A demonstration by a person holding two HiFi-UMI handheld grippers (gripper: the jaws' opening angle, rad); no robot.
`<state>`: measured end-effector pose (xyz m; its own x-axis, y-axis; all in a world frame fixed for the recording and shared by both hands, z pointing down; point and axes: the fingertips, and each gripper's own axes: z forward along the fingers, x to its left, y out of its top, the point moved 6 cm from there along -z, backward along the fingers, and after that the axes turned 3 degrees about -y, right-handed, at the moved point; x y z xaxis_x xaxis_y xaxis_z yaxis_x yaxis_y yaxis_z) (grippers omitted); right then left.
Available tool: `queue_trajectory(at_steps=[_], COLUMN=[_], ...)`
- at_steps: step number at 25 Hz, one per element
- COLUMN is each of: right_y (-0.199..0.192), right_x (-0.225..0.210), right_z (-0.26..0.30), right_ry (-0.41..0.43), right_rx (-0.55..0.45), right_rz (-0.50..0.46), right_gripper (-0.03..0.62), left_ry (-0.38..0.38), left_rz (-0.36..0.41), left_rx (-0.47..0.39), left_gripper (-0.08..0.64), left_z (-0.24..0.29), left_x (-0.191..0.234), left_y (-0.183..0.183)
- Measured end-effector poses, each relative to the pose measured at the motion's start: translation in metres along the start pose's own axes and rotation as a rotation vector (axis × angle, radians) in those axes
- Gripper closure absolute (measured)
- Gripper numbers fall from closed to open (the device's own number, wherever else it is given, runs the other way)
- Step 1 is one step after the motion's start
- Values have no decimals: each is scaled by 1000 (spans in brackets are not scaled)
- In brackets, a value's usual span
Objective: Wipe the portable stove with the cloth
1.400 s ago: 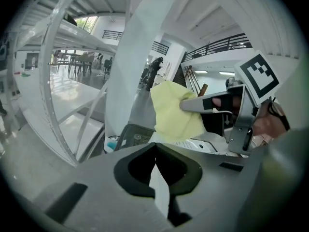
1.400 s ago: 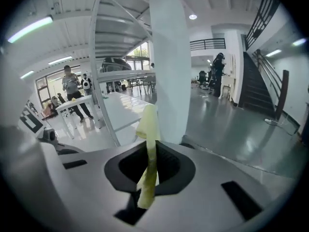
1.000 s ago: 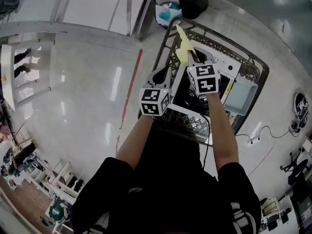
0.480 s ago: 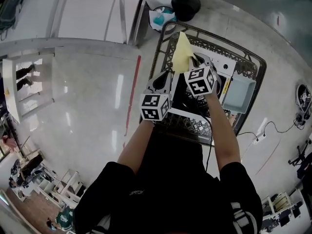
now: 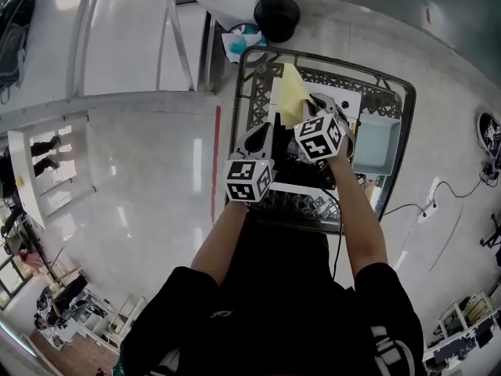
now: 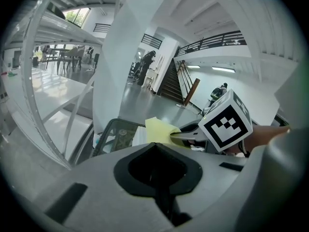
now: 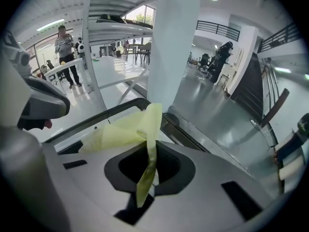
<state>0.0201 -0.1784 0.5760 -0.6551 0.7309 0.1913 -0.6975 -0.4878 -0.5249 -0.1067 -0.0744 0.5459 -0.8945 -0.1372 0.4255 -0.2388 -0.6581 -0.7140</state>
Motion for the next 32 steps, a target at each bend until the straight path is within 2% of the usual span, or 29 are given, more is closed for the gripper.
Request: queue_trajectory(at_steps=[16, 32], right_y=[-62, -114], right_x=[-58, -97], right_z=[-31, -52], right_ry=[-115, -198], right_rx=[72, 110], right_rz=[137, 303], right_gripper=[571, 571], left_ry=[-129, -150], left_rz=[100, 130], left_rx=[61, 67], left_gripper=[545, 545], left_z=[27, 16], left_x=[-60, -101], left_y=[1, -3])
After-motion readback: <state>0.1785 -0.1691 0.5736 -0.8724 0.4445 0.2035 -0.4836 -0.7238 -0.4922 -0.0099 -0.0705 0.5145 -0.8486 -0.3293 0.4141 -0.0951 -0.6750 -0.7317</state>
